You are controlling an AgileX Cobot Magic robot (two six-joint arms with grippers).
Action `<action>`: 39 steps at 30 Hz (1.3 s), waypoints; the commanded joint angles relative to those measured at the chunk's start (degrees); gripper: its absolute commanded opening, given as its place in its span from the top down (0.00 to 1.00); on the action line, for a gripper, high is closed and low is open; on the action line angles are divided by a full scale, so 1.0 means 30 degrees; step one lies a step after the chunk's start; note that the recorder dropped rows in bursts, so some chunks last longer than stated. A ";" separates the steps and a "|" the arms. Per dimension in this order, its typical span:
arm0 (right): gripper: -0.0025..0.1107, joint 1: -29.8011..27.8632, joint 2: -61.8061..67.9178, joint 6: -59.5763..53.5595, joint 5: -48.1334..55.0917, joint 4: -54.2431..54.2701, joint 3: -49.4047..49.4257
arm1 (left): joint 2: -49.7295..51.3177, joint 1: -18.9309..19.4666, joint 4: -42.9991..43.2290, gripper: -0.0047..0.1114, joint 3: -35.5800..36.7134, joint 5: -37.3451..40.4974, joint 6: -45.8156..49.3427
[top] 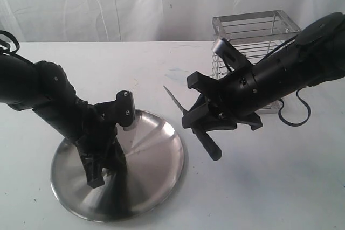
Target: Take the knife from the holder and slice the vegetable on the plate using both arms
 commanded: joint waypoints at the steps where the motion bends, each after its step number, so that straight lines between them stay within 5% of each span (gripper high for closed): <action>1: 0.98 0.0026 -0.0222 -0.0060 0.0416 0.0270 0.0091 | 0.0236 0.0052 -0.0213 0.96 0.0245 -0.0050 -0.0855; 7: 0.98 0.0026 -0.0222 -0.0138 0.0458 0.0270 0.0091 | 0.0236 0.0052 -0.0301 0.92 0.0245 -0.0462 -0.2374; 11: 0.98 0.0026 -0.0222 -0.0138 0.0298 0.0270 0.0091 | 0.0236 0.0052 -0.0301 0.63 0.0245 -0.0161 -0.2775; 15: 0.98 0.0026 -0.0222 -0.0138 -0.0163 0.0199 0.0091 | 0.0236 0.0052 -0.0301 0.50 0.0245 -0.0076 -0.2866; 29: 0.98 0.0167 -0.0222 -0.0138 -0.0506 0.0199 0.0091 | -0.2597 0.0052 0.3126 0.46 0.0211 0.1772 -0.3379; 32: 0.98 0.0848 -0.0222 0.0028 -0.1324 0.0199 0.0104 | -0.2731 0.0139 0.4894 0.46 0.0211 0.2001 -0.6102; 39: 0.98 0.3423 -0.0222 0.1826 -0.5835 0.0656 0.0296 | -0.3518 0.3312 0.4482 0.47 0.0211 0.1827 -0.8992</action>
